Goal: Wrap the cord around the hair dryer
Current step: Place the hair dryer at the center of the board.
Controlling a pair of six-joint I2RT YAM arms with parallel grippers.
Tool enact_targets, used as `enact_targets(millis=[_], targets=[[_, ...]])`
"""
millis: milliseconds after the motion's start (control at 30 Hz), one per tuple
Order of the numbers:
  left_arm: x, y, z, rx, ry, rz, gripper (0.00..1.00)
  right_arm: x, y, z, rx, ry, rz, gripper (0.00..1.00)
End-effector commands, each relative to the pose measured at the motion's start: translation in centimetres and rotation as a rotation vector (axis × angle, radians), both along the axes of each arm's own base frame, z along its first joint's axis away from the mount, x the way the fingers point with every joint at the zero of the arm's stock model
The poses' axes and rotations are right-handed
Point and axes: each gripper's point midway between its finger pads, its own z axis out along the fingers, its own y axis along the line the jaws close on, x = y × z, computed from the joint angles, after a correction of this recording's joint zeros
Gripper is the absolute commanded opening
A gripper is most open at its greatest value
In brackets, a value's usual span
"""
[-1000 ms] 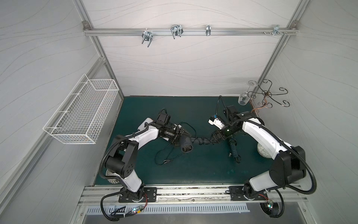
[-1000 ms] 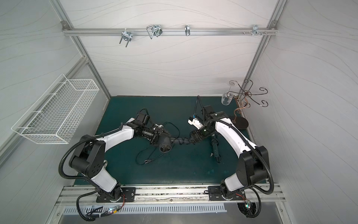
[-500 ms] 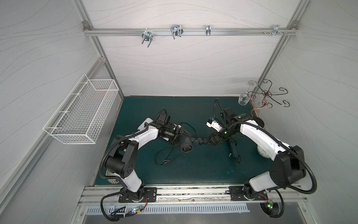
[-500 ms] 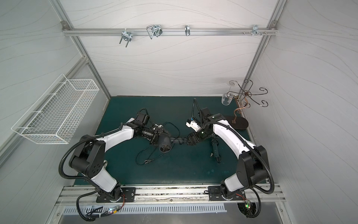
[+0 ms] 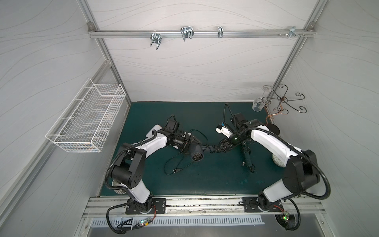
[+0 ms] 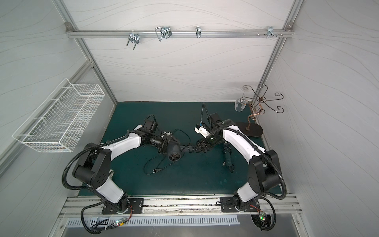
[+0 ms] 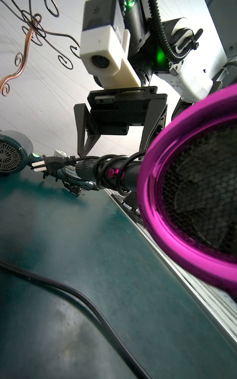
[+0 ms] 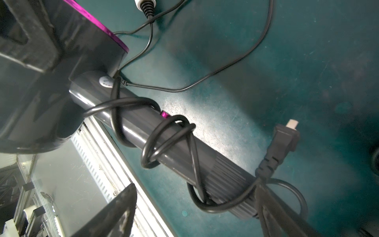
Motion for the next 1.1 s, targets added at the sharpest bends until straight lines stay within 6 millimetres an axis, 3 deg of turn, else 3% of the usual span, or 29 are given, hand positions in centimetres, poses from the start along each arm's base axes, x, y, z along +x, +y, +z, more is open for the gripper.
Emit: enact_targets(millis=[0, 400, 667, 833, 1067], targets=[[0.3, -0.5, 3.3, -0.1, -0.081, -0.029, 0.0, -1.2, 0.7, -0.6, 0.033, 0.037, 0.052, 0.9], [0.4, -0.6, 3.8, -0.109, -0.093, -0.032, 0.0, -3.6, 2.1, -2.7, 0.025, 0.044, 0.228, 0.93], [0.8, -0.6, 4.1, -0.114, -0.099, -0.03, 0.0, -4.6, 1.8, -4.5, -0.042, -0.028, 0.307, 0.92], [1.0, -0.7, 4.4, -0.123, -0.105, -0.031, 0.0, -4.6, 2.1, -5.5, -0.079, -0.104, 0.343, 0.91], [0.7, -0.7, 4.6, -0.13, -0.112, -0.035, 0.0, -3.8, 3.1, -5.4, -0.055, -0.179, 0.369, 0.84]])
